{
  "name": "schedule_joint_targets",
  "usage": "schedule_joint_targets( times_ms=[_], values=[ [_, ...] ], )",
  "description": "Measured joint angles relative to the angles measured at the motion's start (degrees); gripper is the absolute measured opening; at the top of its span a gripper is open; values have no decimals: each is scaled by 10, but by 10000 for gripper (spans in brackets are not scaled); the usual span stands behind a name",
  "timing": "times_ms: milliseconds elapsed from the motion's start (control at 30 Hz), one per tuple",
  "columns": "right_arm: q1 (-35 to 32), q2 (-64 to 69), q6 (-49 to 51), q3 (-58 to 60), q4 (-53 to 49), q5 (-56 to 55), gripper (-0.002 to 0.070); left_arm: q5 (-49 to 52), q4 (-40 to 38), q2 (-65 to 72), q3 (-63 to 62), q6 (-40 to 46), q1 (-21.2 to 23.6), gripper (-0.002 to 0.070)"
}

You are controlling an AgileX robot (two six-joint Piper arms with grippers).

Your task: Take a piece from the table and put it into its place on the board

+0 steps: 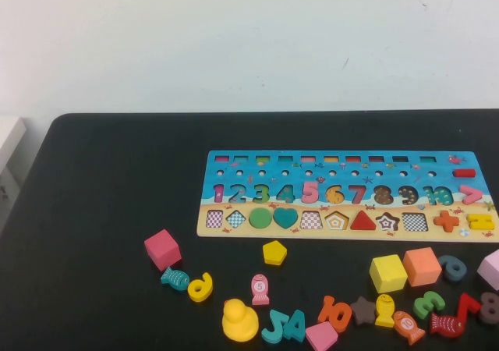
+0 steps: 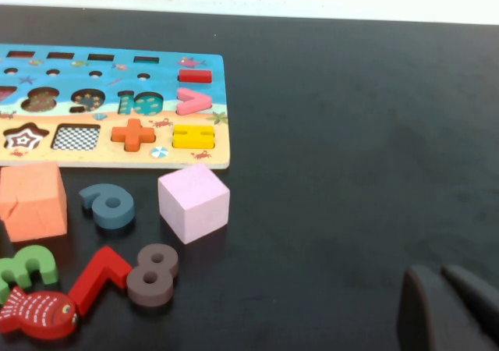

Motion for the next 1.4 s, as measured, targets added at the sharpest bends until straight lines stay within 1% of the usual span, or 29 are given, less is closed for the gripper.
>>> schedule_joint_targets(
  times_ms=[133, 267, 633, 833, 933, 1000, 1033, 1133, 1200, 1267, 1333, 1400],
  values=[
    [0, 0, 0, 0, 0, 0, 19, -9, 0, 0, 0, 2, 0, -1],
    [0, 0, 0, 0, 0, 0, 19, -53, 1, 0, 3, 6, 0, -1],
    [0, 0, 0, 0, 0, 0, 19, -391, 7, 0, 3, 11, 0, -1],
    [0, 0, 0, 0, 0, 0, 19, -501, 7, 0, 3, 8, 0, -1],
    [0, 0, 0, 0, 0, 0, 19, -541, 7, -1, 3, -16, 0, -1],
    [0, 0, 0, 0, 0, 0, 18, -530, 7, -1, 3, -66, 0, -1],
    [0, 0, 0, 0, 0, 0, 19, -503, 7, -1, 3, -94, 0, -1],
    [0, 0, 0, 0, 0, 0, 19, -357, 22, -1, -18, -157, 0, -1],
    [0, 0, 0, 0, 0, 0, 19, -276, 29, 5, -46, -174, 0, -1],
    [0, 0, 0, 0, 0, 0, 19, -234, 30, 23, -77, -181, 0, -1],
    [0, 0, 0, 0, 0, 0, 18, -210, 32, 47, -109, -183, 0, -1],
    [0, 0, 0, 0, 0, 0, 18, -208, 33, 70, -136, -184, 0, -1]
  ],
)
